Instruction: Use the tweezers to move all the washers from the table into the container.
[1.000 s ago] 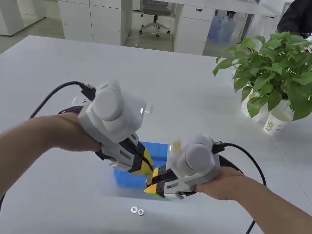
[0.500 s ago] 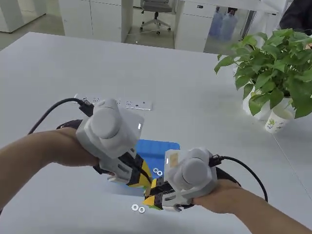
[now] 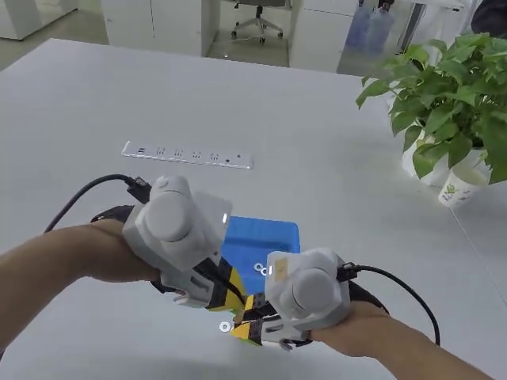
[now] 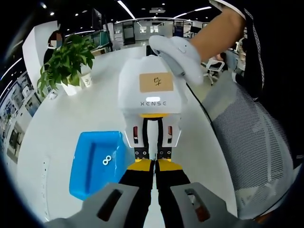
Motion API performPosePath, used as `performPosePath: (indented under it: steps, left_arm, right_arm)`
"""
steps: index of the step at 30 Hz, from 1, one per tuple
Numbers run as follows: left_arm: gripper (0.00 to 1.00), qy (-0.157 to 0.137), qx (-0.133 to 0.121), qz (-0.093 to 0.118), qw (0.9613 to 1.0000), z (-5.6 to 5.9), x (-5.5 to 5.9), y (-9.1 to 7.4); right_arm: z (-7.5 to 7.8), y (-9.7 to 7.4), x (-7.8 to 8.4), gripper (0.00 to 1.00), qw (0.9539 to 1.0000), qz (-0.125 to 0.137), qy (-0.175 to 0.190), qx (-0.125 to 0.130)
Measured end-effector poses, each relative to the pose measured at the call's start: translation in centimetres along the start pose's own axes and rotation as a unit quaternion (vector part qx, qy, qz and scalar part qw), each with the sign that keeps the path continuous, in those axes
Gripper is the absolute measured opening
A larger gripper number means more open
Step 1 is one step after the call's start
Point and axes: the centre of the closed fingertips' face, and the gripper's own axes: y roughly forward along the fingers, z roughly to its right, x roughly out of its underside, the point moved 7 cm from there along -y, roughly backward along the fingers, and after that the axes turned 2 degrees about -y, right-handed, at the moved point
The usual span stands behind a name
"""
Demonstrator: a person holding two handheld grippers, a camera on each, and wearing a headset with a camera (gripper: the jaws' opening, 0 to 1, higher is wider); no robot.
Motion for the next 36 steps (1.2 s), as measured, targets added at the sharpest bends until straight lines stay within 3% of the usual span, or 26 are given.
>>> performPosePath:
  steps: [12,36]
  left_arm:
    - [0.05,-0.009,0.0,0.016,0.9998,-0.37,0.44,0.11]
    - [0.05,-0.019,0.002,0.016,0.9997,-0.23,0.48,0.04]
  right_arm:
    - [0.09,0.42,0.29,0.12,0.9999,0.01,0.008,0.01]
    - [0.0,0.51,0.27,0.11,0.9998,0.004,0.019,0.004]
